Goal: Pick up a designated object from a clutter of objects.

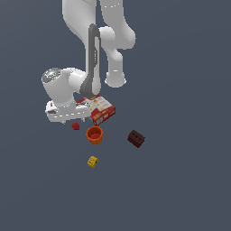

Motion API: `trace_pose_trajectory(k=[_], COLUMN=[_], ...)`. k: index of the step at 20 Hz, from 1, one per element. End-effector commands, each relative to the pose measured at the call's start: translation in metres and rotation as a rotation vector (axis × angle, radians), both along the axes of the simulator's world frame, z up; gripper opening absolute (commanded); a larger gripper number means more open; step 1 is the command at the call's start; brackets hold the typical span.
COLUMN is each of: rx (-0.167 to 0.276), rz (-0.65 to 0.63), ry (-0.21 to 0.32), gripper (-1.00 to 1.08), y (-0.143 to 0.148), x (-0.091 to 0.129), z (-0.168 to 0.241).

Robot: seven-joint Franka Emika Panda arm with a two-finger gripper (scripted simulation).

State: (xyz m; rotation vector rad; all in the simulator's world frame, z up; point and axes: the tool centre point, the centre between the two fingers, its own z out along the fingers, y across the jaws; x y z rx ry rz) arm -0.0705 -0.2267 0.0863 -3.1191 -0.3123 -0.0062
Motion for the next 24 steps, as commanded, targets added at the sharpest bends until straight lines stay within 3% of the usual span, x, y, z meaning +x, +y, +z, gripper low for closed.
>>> trace_pose_trajectory(k=[1, 12, 24], rx=[-0.004, -0.007, -0.007], rz=[0.009, 0.013, 0.015], ry=[0.001, 0.004, 0.003], gripper=[1.0, 1.0, 1.0], y=[-0.007, -0.013, -0.013], x=[-0.006, -0.013, -0.014], z=[-0.007, -0.018, -0.061])
